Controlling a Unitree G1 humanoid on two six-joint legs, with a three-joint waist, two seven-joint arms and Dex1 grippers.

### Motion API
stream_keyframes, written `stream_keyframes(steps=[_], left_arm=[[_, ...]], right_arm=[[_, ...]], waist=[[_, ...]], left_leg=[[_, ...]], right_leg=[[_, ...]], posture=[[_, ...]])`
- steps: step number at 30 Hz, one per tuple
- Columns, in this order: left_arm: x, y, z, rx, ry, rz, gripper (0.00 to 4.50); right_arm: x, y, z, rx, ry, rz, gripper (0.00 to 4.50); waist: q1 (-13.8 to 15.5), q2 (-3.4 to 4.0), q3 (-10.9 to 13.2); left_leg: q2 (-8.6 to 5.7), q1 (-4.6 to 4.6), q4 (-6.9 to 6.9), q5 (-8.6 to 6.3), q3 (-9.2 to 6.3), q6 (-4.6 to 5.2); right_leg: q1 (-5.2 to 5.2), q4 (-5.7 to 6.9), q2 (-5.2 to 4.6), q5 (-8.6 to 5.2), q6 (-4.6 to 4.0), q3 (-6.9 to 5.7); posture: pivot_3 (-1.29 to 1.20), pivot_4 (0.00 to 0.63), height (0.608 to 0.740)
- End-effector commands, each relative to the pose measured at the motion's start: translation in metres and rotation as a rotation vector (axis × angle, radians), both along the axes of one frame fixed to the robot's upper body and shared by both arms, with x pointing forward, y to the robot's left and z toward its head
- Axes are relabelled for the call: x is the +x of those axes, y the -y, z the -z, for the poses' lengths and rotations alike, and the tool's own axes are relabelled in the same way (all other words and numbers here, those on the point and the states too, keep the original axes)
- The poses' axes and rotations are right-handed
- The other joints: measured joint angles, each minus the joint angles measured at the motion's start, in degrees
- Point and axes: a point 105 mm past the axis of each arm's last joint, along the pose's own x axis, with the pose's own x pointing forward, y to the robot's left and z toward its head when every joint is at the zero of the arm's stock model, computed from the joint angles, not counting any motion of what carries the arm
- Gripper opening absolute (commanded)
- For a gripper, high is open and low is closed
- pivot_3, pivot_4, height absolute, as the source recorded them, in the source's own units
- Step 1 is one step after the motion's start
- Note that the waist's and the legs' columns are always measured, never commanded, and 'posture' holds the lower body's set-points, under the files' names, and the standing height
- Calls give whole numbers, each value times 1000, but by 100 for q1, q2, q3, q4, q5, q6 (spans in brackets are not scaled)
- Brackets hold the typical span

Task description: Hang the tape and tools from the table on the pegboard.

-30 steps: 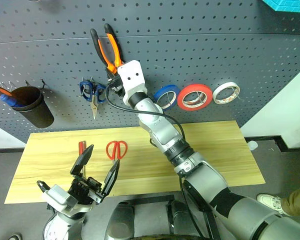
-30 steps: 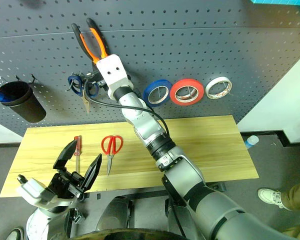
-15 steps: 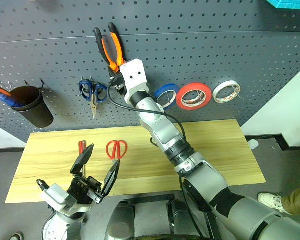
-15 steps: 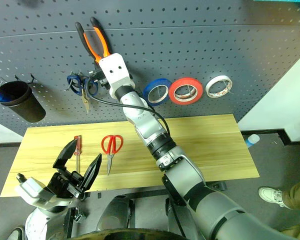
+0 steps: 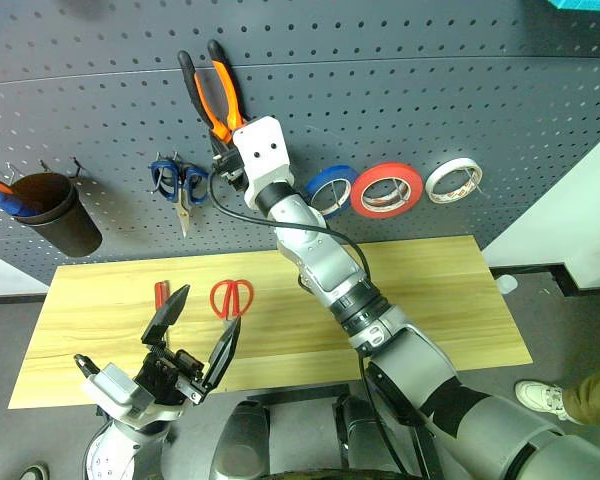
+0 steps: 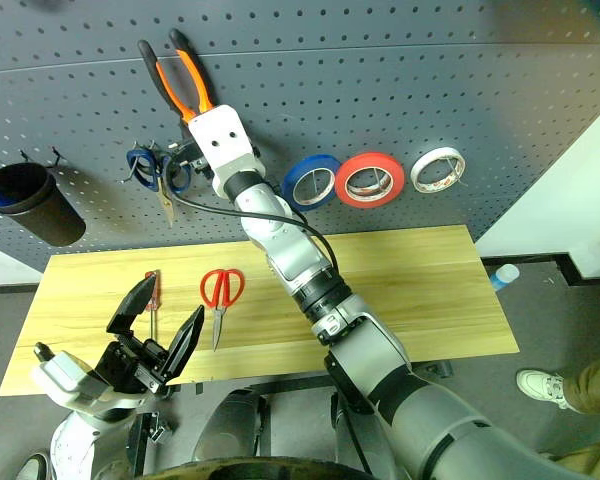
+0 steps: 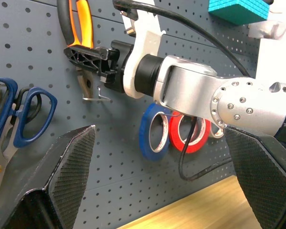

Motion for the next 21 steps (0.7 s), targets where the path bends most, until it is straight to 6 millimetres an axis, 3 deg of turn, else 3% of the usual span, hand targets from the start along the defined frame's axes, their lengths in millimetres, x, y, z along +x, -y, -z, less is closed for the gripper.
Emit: stream_keyframes(steps=[1,21], left_arm=[[-2,-1,-6,-1,21,1,4500],[3,-1,-6,2,27,8,4500]], right_arm=[[-20,-13,18,118,-91,-45,2099],[-22,-6,29,97,-111,-23,2099]], waist=[[-1,0,0],[6,0,1]], left_leg=[[0,0,0,0,0,0],[0,-5,0,0,-5,0]], right_leg=[[0,0,0,0,0,0],[1,-6,0,0,1,-6]], posture=[[395,167,703],[391,163,703]])
